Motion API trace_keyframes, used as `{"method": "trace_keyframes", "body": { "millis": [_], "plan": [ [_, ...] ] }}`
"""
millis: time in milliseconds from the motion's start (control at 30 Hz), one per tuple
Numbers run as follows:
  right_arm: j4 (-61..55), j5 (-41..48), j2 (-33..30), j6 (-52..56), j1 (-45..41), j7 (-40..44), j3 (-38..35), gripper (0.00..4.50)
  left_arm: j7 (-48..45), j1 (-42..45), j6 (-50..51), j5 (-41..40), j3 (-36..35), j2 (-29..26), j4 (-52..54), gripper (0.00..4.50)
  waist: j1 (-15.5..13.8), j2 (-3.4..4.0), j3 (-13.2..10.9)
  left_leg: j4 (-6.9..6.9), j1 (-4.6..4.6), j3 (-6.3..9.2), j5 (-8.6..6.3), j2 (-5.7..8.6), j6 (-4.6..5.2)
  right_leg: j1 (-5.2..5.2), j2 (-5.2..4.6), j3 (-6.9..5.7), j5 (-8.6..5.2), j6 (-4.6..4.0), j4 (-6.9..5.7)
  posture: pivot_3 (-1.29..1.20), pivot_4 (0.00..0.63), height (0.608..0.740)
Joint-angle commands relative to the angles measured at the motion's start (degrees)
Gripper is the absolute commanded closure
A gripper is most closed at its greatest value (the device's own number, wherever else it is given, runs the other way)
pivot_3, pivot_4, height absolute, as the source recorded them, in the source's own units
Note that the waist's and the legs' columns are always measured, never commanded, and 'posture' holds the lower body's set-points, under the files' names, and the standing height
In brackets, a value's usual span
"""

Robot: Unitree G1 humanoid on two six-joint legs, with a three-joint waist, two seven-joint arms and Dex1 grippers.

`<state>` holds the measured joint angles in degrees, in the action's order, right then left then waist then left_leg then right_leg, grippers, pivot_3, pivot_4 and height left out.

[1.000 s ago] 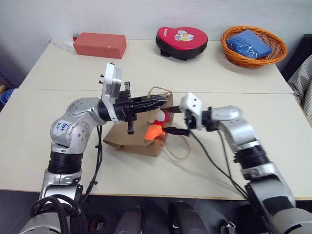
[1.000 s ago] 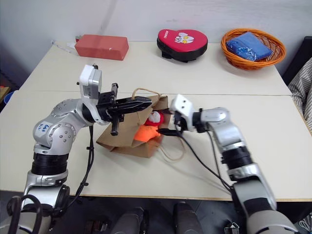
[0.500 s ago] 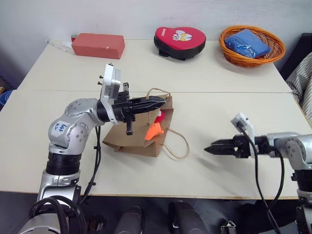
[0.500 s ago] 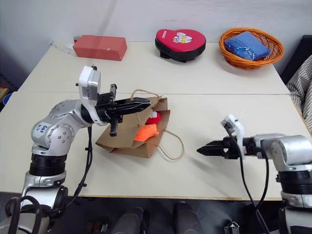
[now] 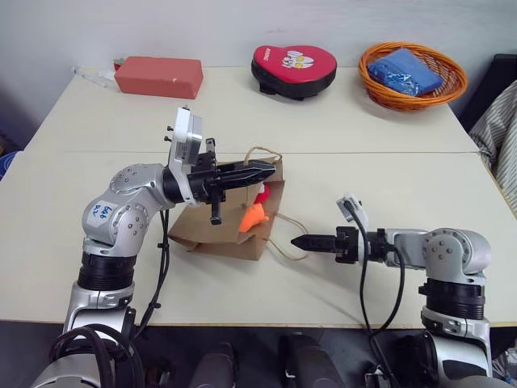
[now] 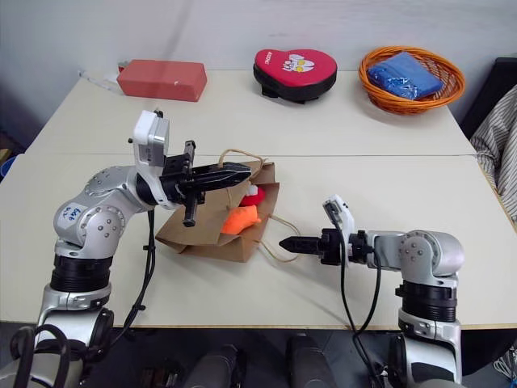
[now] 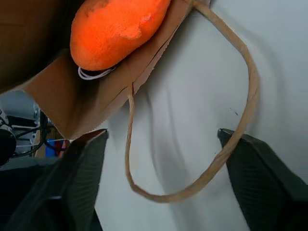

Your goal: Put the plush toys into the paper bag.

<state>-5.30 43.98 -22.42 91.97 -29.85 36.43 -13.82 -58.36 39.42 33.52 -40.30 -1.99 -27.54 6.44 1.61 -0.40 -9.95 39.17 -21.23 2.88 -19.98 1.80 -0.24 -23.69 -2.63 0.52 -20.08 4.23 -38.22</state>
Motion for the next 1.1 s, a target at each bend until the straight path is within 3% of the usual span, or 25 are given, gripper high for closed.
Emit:
{"method": "trace_keyframes", "body": {
  "millis": [33, 267, 467, 700, 867, 1100],
  "plan": [
    [0.4, 4.4, 0.2, 0.5, -0.1, -1.8, 0.8, 2.03, 0.2, 0.1, -0.5, -0.6, -1.1, -0.3, 1.6, 4.5, -0.2, 0.0, 0.0, 0.0, -0.05, 0.0, 0.0, 0.01, 0.0, 0.0, -0.02, 0.0, 0.0, 0.0, -0.08, 0.0, 0.15, 0.74],
    [2.4, 11.2, 1.2, 0.5, -2.8, -6.7, -6.8, 4.45, 0.2, -0.1, -0.6, -0.6, -1.4, -0.6, 1.9, 4.5, -0.1, 0.0, 0.0, 0.01, -0.08, 0.0, 0.0, 0.05, 0.02, 0.0, -0.05, -0.01, 0.0, 0.0, -0.07, 0.0, 0.15, 0.74],
    [-0.1, 24.7, -5.2, 0.5, -5.3, -9.4, -13.1, 4.45, -0.5, 1.0, -1.8, -0.1, -1.0, 0.1, 0.4, 4.5, -0.2, 0.0, 0.0, 0.0, -0.09, 0.02, 0.0, 0.05, 0.02, 0.02, -0.06, -0.03, 0.0, 0.0, 0.0, 0.0, 0.15, 0.74],
    [0.6, 37.7, -14.5, 0.0, -12.5, -10.8, -15.0, 4.45, -1.4, 7.0, -5.0, 0.7, -1.2, 2.3, -5.1, 4.5, -0.2, 0.01, 0.0, 0.01, -0.12, 0.01, 0.0, 0.04, 0.05, 0.02, -0.05, -0.04, 0.0, 0.0, 0.22, 0.0, 0.15, 0.74],
    [3.2, 39.0, -17.5, -1.5, -20.3, -12.8, -11.7, 4.45, -2.0, 9.2, -6.9, 1.3, -1.5, 2.3, -7.8, 4.5, 0.0, 0.01, 0.0, -0.04, -0.12, -0.03, 0.0, 0.02, 0.06, 0.0, -0.04, -0.02, 0.0, 0.0, 0.2, 0.0, 0.15, 0.74],
    [5.0, 40.0, -14.9, -4.7, -23.3, -13.8, -8.0, 4.45, 0.1, 7.0, -9.2, 2.9, -2.9, 1.8, -7.8, 4.5, -0.2, 0.01, 0.0, -0.03, -0.21, 0.0, -0.01, 0.01, 0.07, 0.0, -0.05, -0.04, 0.01, 0.01, 0.18, 0.0, 0.15, 0.74]
  ]
}}
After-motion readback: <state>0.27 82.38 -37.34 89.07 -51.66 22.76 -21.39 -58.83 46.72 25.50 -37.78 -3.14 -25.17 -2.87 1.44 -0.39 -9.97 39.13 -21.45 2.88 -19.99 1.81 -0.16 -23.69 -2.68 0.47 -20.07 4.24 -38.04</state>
